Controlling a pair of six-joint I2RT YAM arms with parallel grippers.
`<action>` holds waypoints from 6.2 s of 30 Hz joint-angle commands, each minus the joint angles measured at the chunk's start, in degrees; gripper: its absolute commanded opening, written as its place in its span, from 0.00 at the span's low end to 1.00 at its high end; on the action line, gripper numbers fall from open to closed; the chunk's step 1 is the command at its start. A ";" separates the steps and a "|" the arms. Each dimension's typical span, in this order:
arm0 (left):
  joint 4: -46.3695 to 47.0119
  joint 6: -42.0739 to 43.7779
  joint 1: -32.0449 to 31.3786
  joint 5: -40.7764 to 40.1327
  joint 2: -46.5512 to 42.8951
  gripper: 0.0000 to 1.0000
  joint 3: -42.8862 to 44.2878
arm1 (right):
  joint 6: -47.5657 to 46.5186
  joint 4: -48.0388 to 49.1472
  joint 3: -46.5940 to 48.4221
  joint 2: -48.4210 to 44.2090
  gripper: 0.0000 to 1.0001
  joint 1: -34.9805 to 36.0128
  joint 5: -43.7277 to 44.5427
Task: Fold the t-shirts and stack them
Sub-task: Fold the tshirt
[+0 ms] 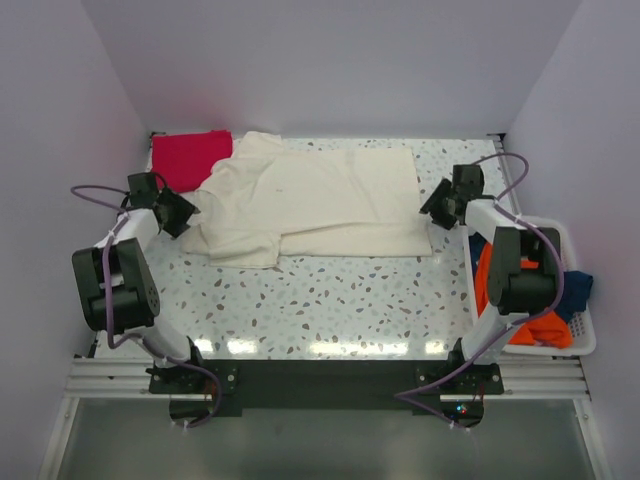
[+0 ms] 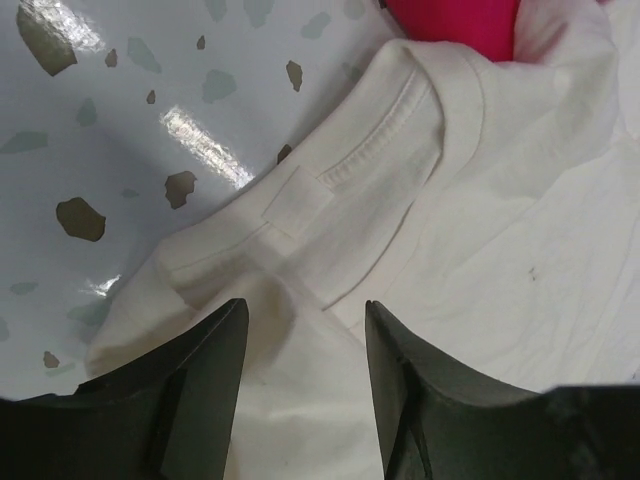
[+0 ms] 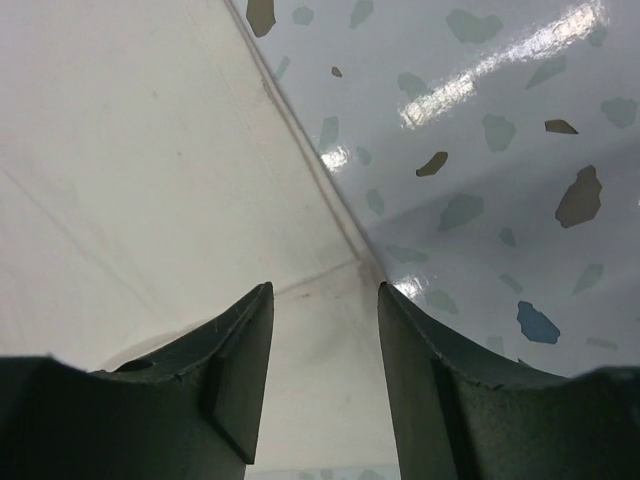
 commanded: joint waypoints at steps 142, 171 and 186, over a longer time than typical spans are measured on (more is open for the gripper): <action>-5.58 12.01 -0.61 4.52 -35.92 0.70 -16.40 | 19.36 21.77 -0.28 9.40 0.50 71.94 21.27; -2.50 12.62 -0.61 7.15 -30.64 0.69 -17.81 | 14.88 15.79 21.96 15.99 0.00 55.42 2.72; -3.03 12.54 -0.61 6.36 -29.94 0.69 -16.75 | 19.89 23.79 24.69 21.00 0.00 49.18 -1.67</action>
